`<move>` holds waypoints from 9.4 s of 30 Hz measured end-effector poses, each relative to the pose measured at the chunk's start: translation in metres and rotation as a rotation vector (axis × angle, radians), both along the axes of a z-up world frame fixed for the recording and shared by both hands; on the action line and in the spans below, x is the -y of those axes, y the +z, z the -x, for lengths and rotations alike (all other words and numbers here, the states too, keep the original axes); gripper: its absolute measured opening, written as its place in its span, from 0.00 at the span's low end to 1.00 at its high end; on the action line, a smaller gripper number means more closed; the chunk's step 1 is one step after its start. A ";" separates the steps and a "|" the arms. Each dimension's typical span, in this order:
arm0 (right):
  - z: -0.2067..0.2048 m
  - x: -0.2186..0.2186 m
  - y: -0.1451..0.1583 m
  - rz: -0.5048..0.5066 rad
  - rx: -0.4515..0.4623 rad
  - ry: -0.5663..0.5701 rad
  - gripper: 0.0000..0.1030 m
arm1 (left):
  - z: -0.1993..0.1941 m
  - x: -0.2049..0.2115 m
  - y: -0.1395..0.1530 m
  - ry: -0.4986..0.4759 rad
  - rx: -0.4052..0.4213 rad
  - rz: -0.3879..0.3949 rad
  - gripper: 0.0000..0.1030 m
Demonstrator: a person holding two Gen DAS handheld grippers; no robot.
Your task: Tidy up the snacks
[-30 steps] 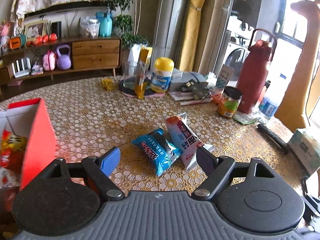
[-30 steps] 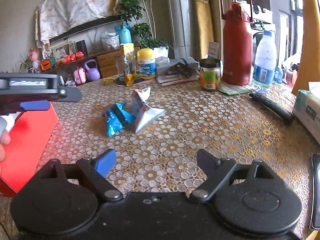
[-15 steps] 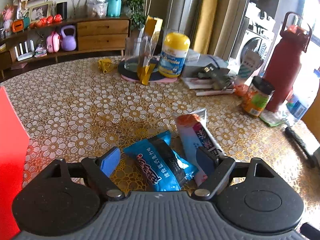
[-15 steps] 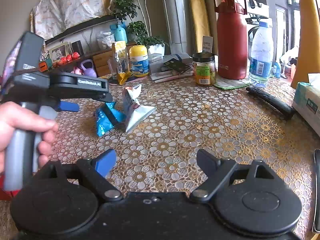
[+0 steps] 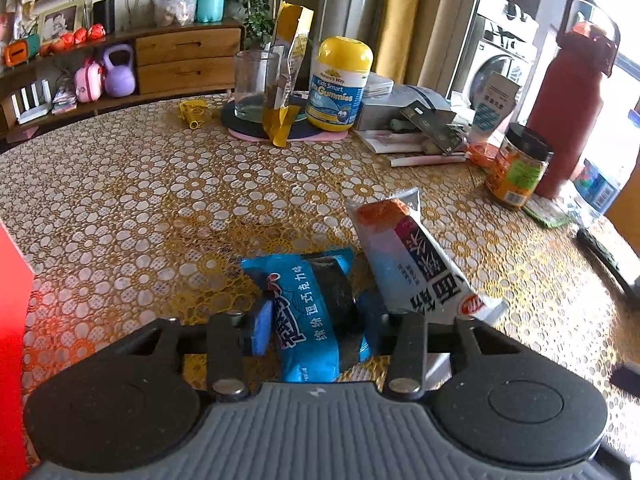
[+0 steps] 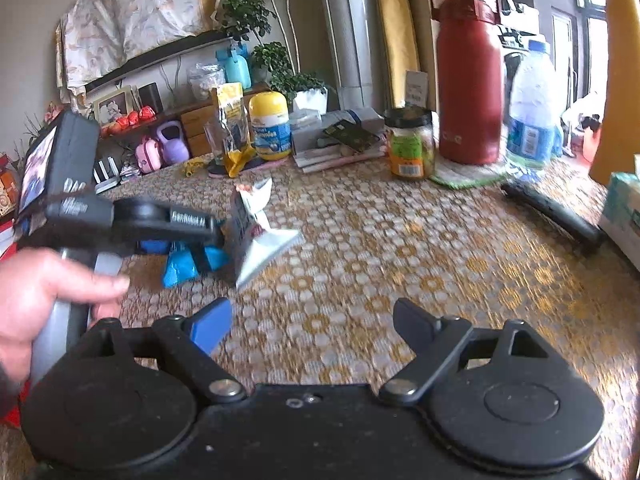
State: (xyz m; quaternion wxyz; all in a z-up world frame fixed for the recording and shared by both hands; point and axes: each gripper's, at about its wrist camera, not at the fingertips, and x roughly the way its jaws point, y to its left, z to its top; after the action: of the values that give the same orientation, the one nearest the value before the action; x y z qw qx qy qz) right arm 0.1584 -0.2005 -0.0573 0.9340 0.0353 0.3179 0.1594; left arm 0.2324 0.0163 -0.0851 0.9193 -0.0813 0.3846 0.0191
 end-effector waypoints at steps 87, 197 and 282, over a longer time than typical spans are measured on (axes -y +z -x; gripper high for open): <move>0.135 -0.089 0.053 0.070 0.126 0.262 0.35 | 0.280 -0.049 0.100 0.033 0.315 0.020 0.37; 0.036 -0.403 0.055 0.211 -0.078 0.866 0.10 | 0.249 -0.214 0.049 0.225 -0.004 -0.026 0.40; 0.147 -0.154 0.086 -0.070 0.110 0.377 1.00 | 0.338 -0.136 0.120 0.397 0.220 -0.137 1.00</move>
State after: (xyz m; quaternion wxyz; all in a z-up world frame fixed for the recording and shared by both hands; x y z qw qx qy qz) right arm 0.0115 -0.0466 0.0284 0.9017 -0.0010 0.2616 0.3442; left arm -0.1060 0.1526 0.0348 0.9373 -0.0944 0.2562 0.2167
